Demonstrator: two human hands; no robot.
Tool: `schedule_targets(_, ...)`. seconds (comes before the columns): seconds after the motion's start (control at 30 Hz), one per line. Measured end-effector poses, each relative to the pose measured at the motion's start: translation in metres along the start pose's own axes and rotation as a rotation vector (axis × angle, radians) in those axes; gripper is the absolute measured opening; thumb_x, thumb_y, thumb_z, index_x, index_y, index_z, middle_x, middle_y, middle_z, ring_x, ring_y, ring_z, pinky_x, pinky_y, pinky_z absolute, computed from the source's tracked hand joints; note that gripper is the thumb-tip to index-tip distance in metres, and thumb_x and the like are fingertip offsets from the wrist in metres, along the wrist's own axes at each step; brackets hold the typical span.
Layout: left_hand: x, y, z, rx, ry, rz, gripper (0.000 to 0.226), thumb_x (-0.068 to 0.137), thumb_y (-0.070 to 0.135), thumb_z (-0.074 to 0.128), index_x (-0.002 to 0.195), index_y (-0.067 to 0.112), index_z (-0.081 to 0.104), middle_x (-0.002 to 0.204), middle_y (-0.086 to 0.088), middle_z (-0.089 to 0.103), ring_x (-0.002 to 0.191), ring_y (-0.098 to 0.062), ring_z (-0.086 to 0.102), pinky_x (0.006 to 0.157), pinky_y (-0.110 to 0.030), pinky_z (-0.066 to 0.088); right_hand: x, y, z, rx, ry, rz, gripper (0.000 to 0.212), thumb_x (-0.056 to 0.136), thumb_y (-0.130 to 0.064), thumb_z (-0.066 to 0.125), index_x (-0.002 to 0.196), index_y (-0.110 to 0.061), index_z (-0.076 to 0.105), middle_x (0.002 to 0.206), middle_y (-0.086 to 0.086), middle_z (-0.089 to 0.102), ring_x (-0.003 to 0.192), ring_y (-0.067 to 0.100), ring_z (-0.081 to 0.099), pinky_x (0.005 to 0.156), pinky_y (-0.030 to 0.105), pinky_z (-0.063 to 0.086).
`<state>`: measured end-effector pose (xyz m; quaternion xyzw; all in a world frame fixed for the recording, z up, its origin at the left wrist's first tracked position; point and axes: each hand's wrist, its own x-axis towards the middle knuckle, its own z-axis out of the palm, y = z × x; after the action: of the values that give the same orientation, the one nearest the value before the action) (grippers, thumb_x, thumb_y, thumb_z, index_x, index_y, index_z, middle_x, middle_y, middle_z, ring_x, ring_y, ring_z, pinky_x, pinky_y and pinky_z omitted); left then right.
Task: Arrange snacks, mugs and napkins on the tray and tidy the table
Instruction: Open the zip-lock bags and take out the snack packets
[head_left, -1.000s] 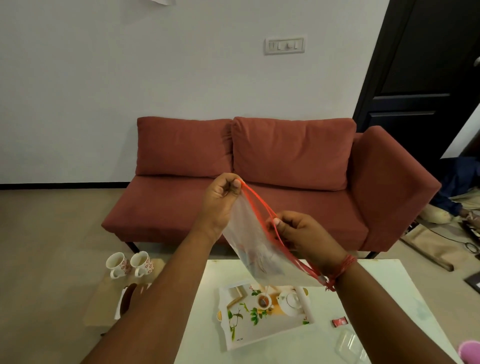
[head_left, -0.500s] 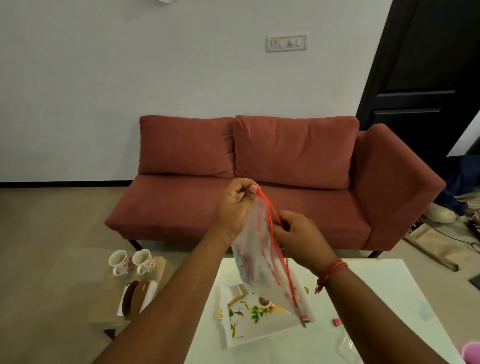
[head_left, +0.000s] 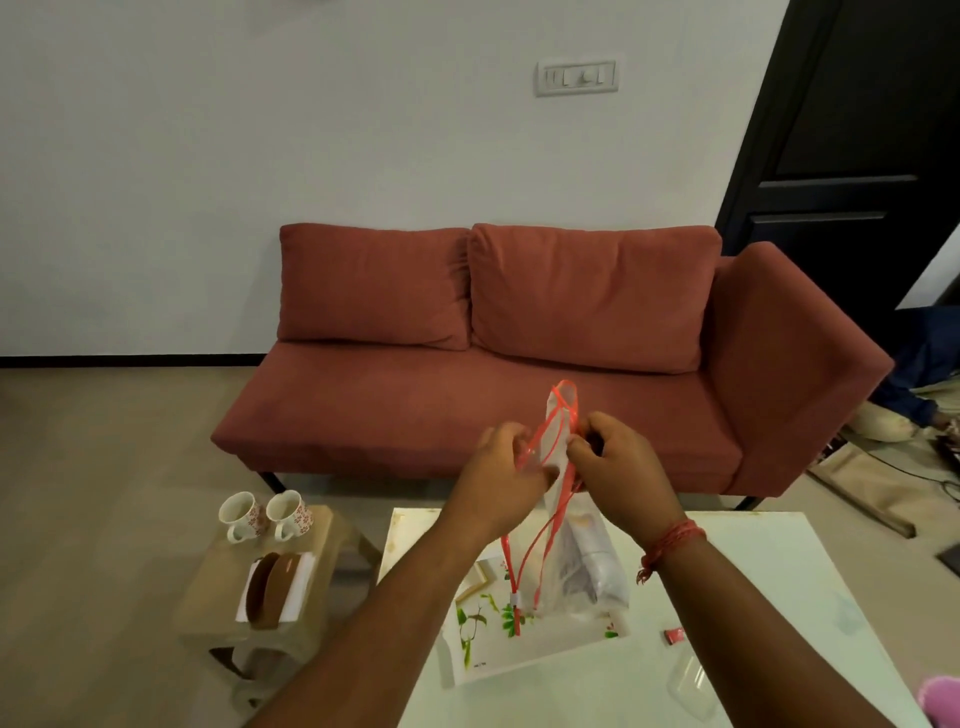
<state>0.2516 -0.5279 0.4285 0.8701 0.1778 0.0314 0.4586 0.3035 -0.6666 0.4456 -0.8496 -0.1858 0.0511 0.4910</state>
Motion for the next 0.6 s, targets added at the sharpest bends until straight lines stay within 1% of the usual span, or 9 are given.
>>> schedule_targets(0.07, -0.001, -0.006, 0.002, 0.15, -0.008, 0.028, 0.012, 0.09, 0.021, 0.06, 0.102, 0.02, 0.06, 0.105, 0.001, 0.06, 0.09, -0.017, 0.061, 0.078, -0.038, 0.057, 0.0, 0.006, -0.004, -0.023, 0.02, 0.024, 0.02, 0.095, -0.014, 0.054, 0.074, -0.014, 0.056, 0.073, 0.009, 0.062, 0.073, 0.035, 0.064, 0.065, 0.044, 0.059)
schedule_targets(0.1, -0.001, -0.011, 0.002, 0.181, 0.013, 0.027, 0.005, 0.091, 0.017, 0.055, 0.091, 0.018, 0.06, 0.096, 0.0, 0.063, 0.085, -0.02, 0.061, 0.075, -0.04, 0.056, -0.001, 0.008, -0.005, -0.025, 0.032, 0.033, 0.021, 0.094, -0.014, 0.055, 0.073, -0.015, 0.054, 0.071, 0.008, 0.061, 0.071, 0.035, 0.063, 0.063, 0.042, 0.059)
schedule_targets(0.17, 0.002, -0.022, 0.001, 0.191, 0.086, -0.005, 0.015, 0.093, 0.015, 0.049, 0.081, 0.018, 0.057, 0.087, -0.001, 0.062, 0.078, -0.022, 0.06, 0.069, -0.039, 0.053, -0.002, 0.015, -0.007, -0.044, 0.049, 0.05, 0.022, 0.092, -0.013, 0.056, 0.071, -0.013, 0.051, 0.067, 0.007, 0.057, 0.063, 0.031, 0.058, 0.058, 0.028, 0.057)
schedule_targets(0.2, 0.005, -0.027, 0.0, 0.178, 0.133, -0.019, 0.016, 0.093, 0.013, 0.048, 0.081, 0.018, 0.057, 0.087, -0.001, 0.062, 0.078, -0.021, 0.06, 0.069, -0.041, 0.053, -0.004, 0.018, -0.009, -0.073, 0.051, 0.057, 0.023, 0.091, -0.011, 0.057, 0.07, -0.011, 0.049, 0.064, 0.004, 0.054, 0.058, 0.024, 0.052, 0.052, 0.016, 0.049)
schedule_targets(0.23, 0.008, -0.033, -0.002, 0.158, 0.182, -0.024, 0.016, 0.092, 0.011, 0.047, 0.082, 0.019, 0.056, 0.09, -0.001, 0.061, 0.079, -0.02, 0.059, 0.07, -0.042, 0.054, -0.006, 0.022, -0.01, -0.102, 0.056, 0.056, 0.023, 0.09, -0.009, 0.057, 0.069, -0.011, 0.048, 0.063, 0.002, 0.05, 0.056, 0.018, 0.046, 0.048, 0.012, 0.041)
schedule_targets(0.3, 0.012, -0.041, -0.007, 0.12, 0.285, -0.028, 0.02, 0.091, 0.005, 0.047, 0.084, 0.021, 0.056, 0.096, 0.001, 0.058, 0.081, -0.016, 0.057, 0.072, -0.04, 0.053, -0.011, 0.03, -0.014, -0.159, 0.075, 0.054, 0.022, 0.088, -0.008, 0.058, 0.069, -0.011, 0.049, 0.064, 0.0, 0.049, 0.057, 0.014, 0.041, 0.049, 0.017, 0.036)
schedule_targets(0.37, 0.017, -0.045, -0.013, 0.088, 0.369, 0.005, 0.023, 0.089, 0.0, 0.047, 0.085, 0.021, 0.057, 0.097, 0.002, 0.056, 0.082, -0.015, 0.056, 0.072, -0.035, 0.051, -0.016, 0.036, -0.014, -0.208, 0.089, 0.063, 0.021, 0.087, -0.009, 0.059, 0.068, -0.013, 0.05, 0.066, 0.0, 0.052, 0.059, 0.015, 0.044, 0.053, 0.027, 0.038)
schedule_targets(0.5, 0.026, -0.044, -0.015, 0.082, 0.348, 0.128, 0.028, 0.086, -0.007, 0.049, 0.082, 0.02, 0.057, 0.093, 0.002, 0.055, 0.079, -0.015, 0.054, 0.067, -0.027, 0.043, -0.028, 0.034, -0.012, -0.349, 0.005, 0.057, 0.021, 0.089, -0.021, 0.059, 0.071, -0.019, 0.048, 0.074, -0.003, 0.053, 0.066, 0.02, 0.051, 0.059, 0.038, 0.046)
schedule_targets(0.6, 0.029, -0.04, -0.01, 0.082, 0.266, 0.182, 0.023, 0.087, -0.003, 0.052, 0.084, 0.018, 0.062, 0.094, 0.003, 0.056, 0.081, -0.013, 0.054, 0.07, -0.026, 0.044, -0.036, 0.016, -0.013, -0.446, 0.062, -0.127, 0.011, 0.09, -0.026, 0.062, 0.09, -0.021, 0.053, 0.091, -0.006, 0.051, 0.074, 0.015, 0.052, 0.061, 0.027, 0.042)
